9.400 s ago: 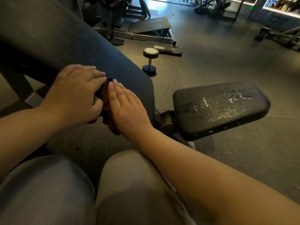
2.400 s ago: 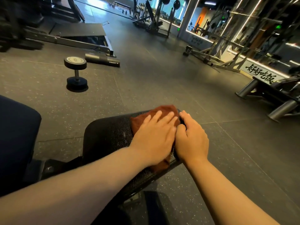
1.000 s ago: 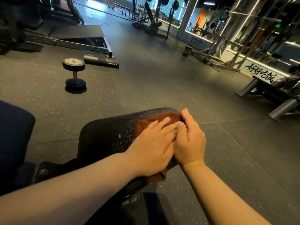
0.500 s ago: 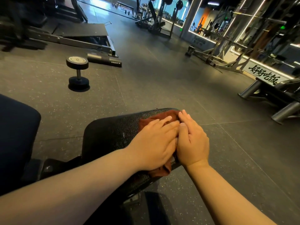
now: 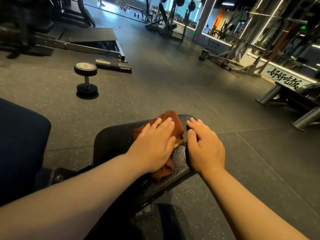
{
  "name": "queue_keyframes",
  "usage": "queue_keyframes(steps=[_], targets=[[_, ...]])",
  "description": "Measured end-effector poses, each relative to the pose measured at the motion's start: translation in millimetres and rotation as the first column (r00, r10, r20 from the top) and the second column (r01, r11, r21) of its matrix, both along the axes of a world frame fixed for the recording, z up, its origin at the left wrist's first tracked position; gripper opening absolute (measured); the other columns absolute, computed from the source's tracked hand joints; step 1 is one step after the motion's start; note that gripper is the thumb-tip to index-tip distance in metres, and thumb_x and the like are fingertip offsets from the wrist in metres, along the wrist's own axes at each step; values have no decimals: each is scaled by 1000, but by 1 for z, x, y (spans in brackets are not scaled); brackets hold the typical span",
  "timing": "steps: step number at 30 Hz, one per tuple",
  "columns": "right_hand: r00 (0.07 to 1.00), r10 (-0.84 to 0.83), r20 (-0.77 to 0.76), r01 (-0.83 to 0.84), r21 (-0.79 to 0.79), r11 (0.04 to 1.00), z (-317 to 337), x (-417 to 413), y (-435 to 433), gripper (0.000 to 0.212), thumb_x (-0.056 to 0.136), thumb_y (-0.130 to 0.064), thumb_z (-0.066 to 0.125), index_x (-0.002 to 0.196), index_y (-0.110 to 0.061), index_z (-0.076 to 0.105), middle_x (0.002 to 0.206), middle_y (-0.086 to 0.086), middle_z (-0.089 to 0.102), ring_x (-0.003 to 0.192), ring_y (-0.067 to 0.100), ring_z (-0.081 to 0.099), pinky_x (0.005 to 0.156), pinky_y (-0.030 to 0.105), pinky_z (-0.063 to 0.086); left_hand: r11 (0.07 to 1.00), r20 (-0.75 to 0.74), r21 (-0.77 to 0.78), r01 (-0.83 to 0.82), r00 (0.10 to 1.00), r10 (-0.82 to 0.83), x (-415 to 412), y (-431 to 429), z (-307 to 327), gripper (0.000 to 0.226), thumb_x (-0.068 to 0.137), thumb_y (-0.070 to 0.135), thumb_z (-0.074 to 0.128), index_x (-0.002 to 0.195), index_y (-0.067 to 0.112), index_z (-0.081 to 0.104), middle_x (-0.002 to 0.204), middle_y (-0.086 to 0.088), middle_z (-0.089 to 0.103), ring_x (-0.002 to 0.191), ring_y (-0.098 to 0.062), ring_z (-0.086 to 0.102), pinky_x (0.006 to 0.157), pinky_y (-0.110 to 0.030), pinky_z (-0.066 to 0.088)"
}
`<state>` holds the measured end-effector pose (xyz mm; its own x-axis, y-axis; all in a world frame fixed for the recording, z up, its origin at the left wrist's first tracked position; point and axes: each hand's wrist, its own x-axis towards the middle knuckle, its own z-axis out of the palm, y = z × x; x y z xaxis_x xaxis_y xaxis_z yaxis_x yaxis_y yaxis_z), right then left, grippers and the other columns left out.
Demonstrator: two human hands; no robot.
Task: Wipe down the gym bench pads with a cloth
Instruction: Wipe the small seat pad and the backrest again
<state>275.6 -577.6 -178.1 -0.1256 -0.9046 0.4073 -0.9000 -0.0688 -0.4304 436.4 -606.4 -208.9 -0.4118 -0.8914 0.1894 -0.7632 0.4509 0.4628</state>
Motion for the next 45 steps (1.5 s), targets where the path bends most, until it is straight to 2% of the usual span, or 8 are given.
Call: queue_keyframes(steps=[4,11,19,25,31,39,42,45], targets=[[992,21,-123,-12,71,997,2,2,1,45,101,-31,44,145,-29,52,154,-11,43,147,8,31,119,34,28,986,6,117,-120,993,121,-21,-24,12,56,106,44,19,159,29,10,167,11,3,154,-25,0,122,-56,3],[986,23,-165,-8,89,996,-1,8,3,56,96,-42,31,148,-28,48,156,-10,40,147,8,29,123,32,22,999,20,22,-43,999,42,-2,42,-3,56,105,48,15,158,35,2,164,18,-5,151,-7,-10,125,-40,-1],[988,19,-153,-13,40,999,1,7,2,51,101,-45,30,147,-31,46,149,-10,50,144,13,37,122,35,25,999,30,-3,44,999,-44,-18,-6,11,55,106,43,16,158,35,0,165,18,-6,152,-12,-9,124,-44,-2],[981,43,-188,-31,65,997,2,9,1,52,103,-47,29,153,-33,36,155,-9,43,147,16,32,123,38,23,996,53,-79,46,998,-42,-15,0,2,59,105,43,17,157,33,-7,164,16,-12,152,-12,-11,124,-41,1],[976,40,-214,-24,77,997,1,8,-1,50,105,-45,30,152,-30,40,157,-2,41,148,21,29,123,39,19,993,58,-94,70,996,-65,-16,-2,1,68,85,55,-10,150,36,-18,159,19,-18,150,-11,-13,122,-37,0],[980,37,-197,-23,75,997,1,8,-1,49,105,-42,33,148,-23,46,156,3,42,148,25,29,123,41,17,983,62,-53,174,983,-170,-10,5,1,74,79,59,-11,151,41,-6,158,25,-9,146,3,-18,118,-25,-7],[975,37,-217,-22,68,997,4,4,-3,49,105,-41,34,148,-22,46,155,4,43,146,25,32,122,41,19,981,49,-74,178,983,-175,-16,-4,4,73,82,57,-7,152,37,-10,160,21,-9,150,-4,-11,120,-28,-3],[968,13,-251,-5,34,999,3,-3,-1,52,101,-43,33,145,-23,51,152,2,48,143,24,39,120,40,24,983,49,-99,151,988,-147,-27,6,6,79,85,49,2,159,22,10,166,6,12,153,-21,11,123,-42,12]])
